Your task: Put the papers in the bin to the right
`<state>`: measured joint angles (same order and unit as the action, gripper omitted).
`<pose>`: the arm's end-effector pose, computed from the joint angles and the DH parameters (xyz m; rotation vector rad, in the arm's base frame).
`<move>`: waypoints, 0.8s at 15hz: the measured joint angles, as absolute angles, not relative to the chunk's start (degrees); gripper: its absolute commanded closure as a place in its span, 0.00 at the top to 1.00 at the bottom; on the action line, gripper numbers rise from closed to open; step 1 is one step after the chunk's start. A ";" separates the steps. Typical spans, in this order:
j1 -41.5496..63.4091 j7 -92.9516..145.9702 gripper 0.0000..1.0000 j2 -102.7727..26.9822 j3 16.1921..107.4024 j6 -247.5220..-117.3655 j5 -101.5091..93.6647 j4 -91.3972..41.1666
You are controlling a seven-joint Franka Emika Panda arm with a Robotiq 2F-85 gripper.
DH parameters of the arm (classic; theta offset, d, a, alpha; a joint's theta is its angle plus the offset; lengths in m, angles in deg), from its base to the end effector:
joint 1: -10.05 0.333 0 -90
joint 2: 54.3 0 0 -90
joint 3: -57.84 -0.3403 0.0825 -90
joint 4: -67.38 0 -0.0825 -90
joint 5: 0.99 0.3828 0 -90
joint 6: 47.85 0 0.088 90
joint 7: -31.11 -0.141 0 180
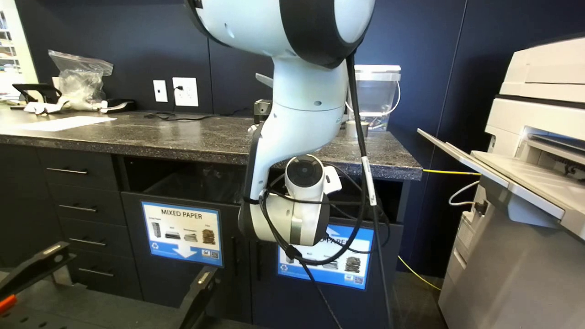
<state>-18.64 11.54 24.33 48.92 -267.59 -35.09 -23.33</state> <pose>0.6385 -0.1579 -0.0492 -2.6033 0.3127 -1.2822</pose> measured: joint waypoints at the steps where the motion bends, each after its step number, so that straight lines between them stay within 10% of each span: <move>1: -18.63 12.54 1.00 23.72 49.73 -267.60 -36.80 -23.92; 12: -18.07 17.01 1.00 6.79 55.49 -264.20 -45.38 -40.52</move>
